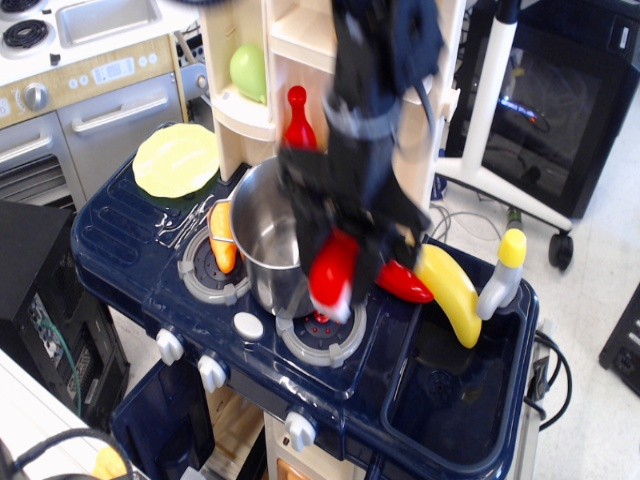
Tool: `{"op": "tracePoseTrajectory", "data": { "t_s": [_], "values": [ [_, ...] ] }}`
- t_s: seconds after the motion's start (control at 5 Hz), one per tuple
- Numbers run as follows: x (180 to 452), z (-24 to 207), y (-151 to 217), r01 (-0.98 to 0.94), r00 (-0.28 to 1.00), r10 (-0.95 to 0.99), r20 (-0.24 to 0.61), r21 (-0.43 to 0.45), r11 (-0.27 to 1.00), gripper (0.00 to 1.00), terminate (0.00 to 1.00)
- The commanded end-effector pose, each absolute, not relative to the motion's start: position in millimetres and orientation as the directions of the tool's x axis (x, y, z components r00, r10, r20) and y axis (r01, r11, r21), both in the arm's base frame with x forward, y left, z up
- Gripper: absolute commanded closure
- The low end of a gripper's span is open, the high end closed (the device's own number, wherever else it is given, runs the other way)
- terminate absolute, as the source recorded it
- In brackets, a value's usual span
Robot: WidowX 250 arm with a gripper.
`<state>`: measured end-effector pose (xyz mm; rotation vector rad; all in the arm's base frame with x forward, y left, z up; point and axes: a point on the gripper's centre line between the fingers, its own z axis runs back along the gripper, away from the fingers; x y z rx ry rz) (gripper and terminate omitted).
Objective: Put sushi in pot or pan
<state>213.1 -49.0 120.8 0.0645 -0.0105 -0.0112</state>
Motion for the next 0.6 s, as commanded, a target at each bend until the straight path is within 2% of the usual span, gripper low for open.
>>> {"op": "tracePoseTrajectory", "data": {
  "t_s": [0.0, 0.2, 0.4],
  "values": [
    [236.4, 136.8, -7.8, 0.084, 0.993, -0.089, 0.074, 0.072, 0.994, 1.00, 0.00],
    [235.5, 111.2, 13.8, 0.139, 0.981, -0.151, 0.126, 0.100, 0.985, 1.00, 0.00],
    [234.5, 104.8, 20.0, 0.171, 0.972, -0.182, 0.147, 0.086, 0.982, 0.00, 0.00]
  ]
}}
